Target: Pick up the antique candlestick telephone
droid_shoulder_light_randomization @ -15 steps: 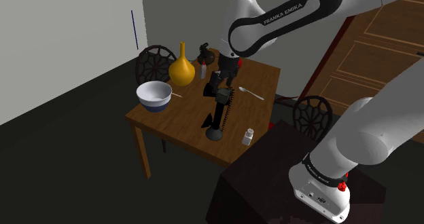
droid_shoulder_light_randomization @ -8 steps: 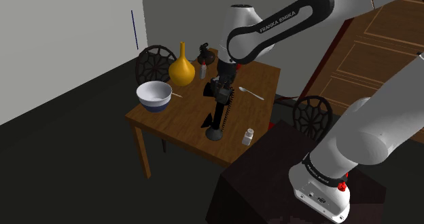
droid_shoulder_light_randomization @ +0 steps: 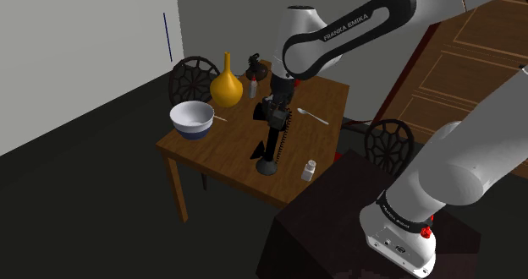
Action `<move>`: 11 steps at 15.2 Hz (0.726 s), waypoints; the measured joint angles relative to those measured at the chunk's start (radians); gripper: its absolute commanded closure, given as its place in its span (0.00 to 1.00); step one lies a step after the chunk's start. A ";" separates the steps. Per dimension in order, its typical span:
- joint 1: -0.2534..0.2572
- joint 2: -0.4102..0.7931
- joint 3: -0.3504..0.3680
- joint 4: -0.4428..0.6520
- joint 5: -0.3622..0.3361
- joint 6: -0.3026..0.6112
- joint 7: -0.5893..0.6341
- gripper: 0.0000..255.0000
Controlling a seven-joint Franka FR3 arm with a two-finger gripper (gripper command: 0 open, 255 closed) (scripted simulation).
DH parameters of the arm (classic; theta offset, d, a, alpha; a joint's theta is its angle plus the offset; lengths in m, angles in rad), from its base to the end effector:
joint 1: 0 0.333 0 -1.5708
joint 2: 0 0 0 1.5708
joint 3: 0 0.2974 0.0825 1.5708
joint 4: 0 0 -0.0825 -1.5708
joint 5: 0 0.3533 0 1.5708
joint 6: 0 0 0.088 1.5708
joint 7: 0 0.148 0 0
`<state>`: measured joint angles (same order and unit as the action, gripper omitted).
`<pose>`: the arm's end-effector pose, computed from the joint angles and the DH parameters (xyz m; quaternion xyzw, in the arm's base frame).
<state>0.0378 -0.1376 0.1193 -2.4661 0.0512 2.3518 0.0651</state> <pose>0.4400 0.0711 0.3097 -0.9995 -0.0277 -0.0101 0.0114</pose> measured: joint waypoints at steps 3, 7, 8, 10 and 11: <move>-0.001 -0.017 -0.002 0.010 0.001 -0.031 -0.002 1.00; 0.000 -0.049 -0.002 0.034 0.004 -0.087 -0.001 1.00; 0.000 -0.057 -0.003 0.040 0.004 -0.101 -0.002 1.00; 0.001 -0.073 -0.002 0.050 0.005 -0.128 0.000 1.00; 0.001 -0.080 -0.003 0.061 0.005 -0.144 0.000 1.00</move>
<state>0.0391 -0.2176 0.1165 -2.4054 0.0565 2.2074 0.0653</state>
